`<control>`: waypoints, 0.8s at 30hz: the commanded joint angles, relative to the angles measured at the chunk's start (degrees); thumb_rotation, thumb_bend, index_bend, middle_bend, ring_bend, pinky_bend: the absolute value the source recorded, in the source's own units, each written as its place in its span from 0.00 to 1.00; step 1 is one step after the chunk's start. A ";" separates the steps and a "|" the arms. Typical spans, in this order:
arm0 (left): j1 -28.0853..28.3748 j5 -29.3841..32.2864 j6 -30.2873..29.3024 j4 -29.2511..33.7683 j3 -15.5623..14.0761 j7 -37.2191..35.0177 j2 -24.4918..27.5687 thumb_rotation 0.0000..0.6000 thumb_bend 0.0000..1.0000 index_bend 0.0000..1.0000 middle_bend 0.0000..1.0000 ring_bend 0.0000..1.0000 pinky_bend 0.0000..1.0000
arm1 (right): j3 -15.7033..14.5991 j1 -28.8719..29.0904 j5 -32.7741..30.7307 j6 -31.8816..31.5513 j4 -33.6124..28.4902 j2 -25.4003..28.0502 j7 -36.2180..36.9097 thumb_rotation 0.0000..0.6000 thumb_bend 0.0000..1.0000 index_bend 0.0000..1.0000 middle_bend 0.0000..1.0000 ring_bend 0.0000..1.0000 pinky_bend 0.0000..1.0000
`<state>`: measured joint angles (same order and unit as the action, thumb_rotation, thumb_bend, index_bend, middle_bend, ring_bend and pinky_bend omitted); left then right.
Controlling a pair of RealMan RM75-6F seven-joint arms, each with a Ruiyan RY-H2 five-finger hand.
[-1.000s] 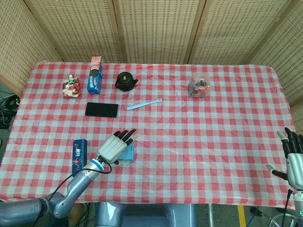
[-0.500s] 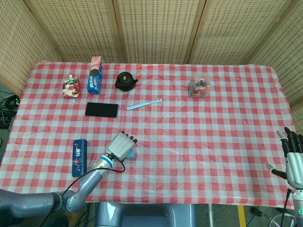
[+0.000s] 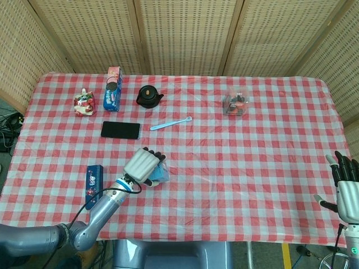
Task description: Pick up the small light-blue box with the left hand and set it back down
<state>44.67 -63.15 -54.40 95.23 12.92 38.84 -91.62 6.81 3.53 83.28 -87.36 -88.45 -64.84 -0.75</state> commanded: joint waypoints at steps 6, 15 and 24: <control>-4.57 -9.93 3.89 -9.56 3.90 -52.72 -0.66 1.00 0.00 0.47 0.48 0.52 0.39 | -0.20 0.49 0.08 0.71 -0.05 -0.66 -1.63 1.00 0.00 0.06 0.00 0.00 0.00; -4.09 -20.35 1.23 -23.59 -0.23 -74.73 -6.82 1.00 0.00 0.47 0.48 0.51 0.38 | -0.11 0.91 -0.60 1.54 0.13 -1.10 -2.54 1.00 0.00 0.06 0.00 0.00 0.00; -3.40 -25.33 -3.62 -33.47 -4.53 -78.40 -12.64 1.00 0.00 0.47 0.48 0.50 0.35 | -0.08 0.95 -0.82 1.65 0.21 -1.09 -2.42 1.00 0.00 0.06 0.00 0.00 0.00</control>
<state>41.10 -87.73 -57.19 63.08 9.47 -38.50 -103.06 6.74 4.48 82.47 -85.71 -88.25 -65.94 -3.18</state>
